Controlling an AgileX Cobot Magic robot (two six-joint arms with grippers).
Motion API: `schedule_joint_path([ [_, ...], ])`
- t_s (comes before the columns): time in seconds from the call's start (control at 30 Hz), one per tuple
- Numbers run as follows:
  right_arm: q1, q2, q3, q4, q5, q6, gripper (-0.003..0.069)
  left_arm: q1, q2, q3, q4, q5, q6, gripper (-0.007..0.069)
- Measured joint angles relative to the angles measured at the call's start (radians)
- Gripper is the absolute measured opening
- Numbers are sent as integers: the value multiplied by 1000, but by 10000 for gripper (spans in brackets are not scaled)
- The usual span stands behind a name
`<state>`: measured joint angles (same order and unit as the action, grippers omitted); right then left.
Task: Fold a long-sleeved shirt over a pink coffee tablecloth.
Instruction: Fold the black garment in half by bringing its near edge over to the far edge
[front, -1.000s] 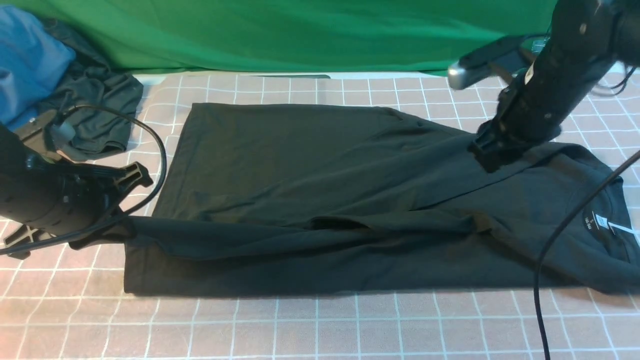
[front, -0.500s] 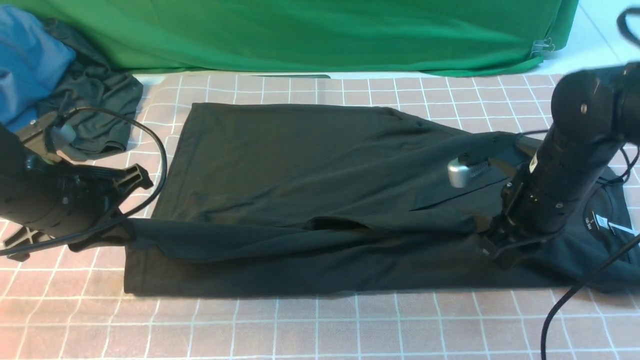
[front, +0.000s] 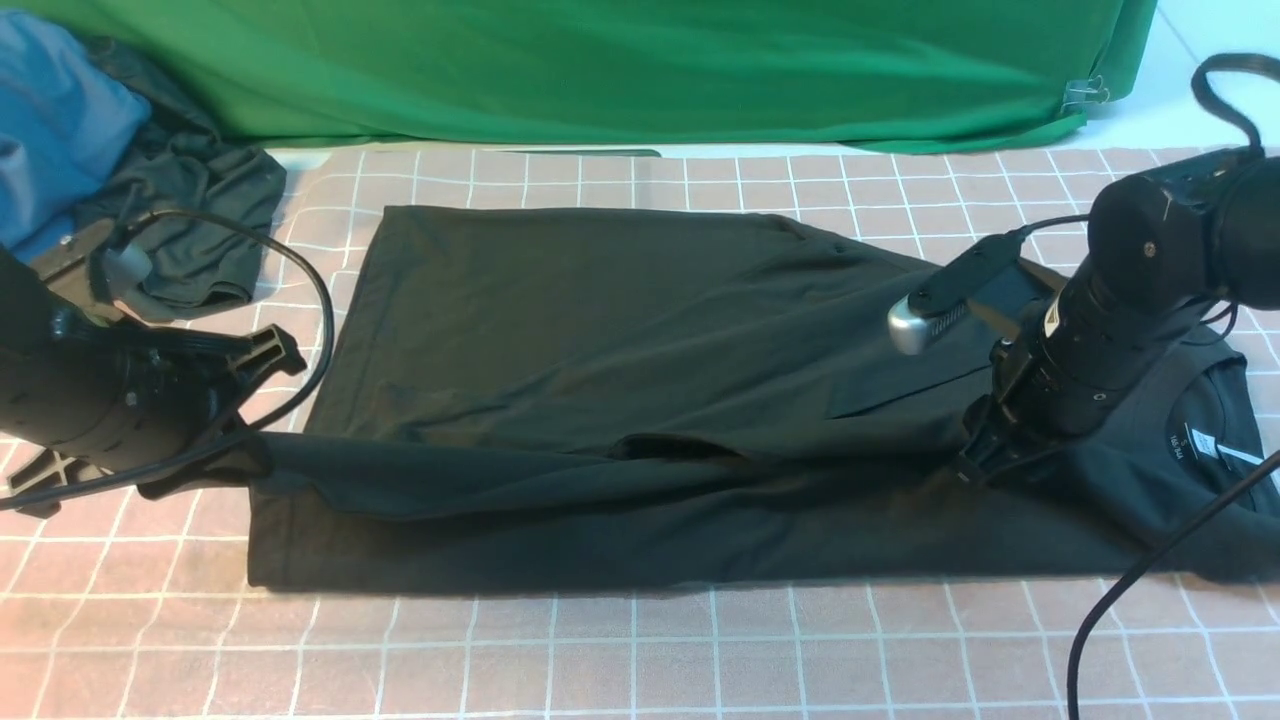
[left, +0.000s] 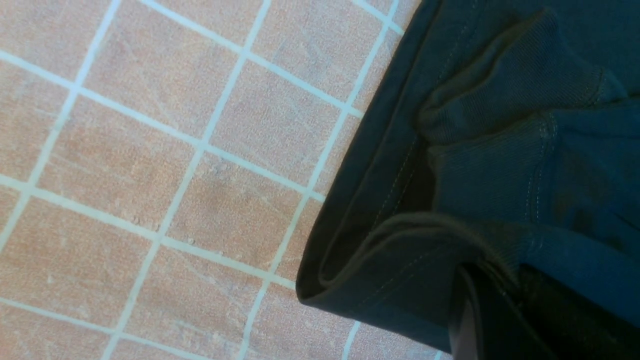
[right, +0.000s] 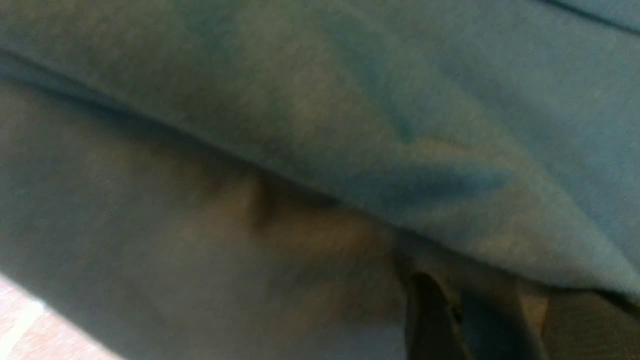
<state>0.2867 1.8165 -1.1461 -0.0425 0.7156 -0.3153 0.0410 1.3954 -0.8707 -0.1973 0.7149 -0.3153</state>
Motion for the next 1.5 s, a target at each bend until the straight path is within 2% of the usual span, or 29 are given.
schedule_joint_path([
  [0.27, 0, 10, 0, -98, -102, 39, 360, 0, 0, 0, 0, -2, 11, 29],
  [0.5, 0, 10, 0, -122, -214, 61, 360, 0, 0, 0, 0, -2, 14, 29],
  [0.7, 0, 13, 0, -125, -222, 78, 360, 0, 0, 0, 0, -2, 14, 29],
  [0.87, 3, 10, 0, -113, -205, 144, 360, 0, 0, 0, 3, -2, 14, 29],
  [1.0, 36, -33, 0, -66, -193, 167, 360, 0, 0, 0, 10, -2, 15, 29],
  [1.17, 131, -95, -1, -26, -185, 177, 351, 0, 0, 0, 11, -2, 15, 29],
  [1.23, 150, -88, -1, -16, -184, 178, 323, 0, 0, 0, 11, -2, 15, 29],
  [1.33, 168, -35, -1, -5, -190, 180, 181, 0, 0, 0, 11, -2, 15, 29],
  [1.37, 168, -31, -1, -5, -192, 180, 171, 0, 0, 0, 11, -2, 15, 29],
  [1.4, 168, 0, -1, -4, -201, 180, 96, 0, 0, 0, 11, -2, 15, 29],
  [1.43, 168, 18, -1, -4, -213, 180, 62, 0, 0, 0, 11, -2, 15, 29],
  [1.5, 167, 48, 0, -4, -247, 180, 40, 0, 0, 0, 9, -2, 15, 29],
])
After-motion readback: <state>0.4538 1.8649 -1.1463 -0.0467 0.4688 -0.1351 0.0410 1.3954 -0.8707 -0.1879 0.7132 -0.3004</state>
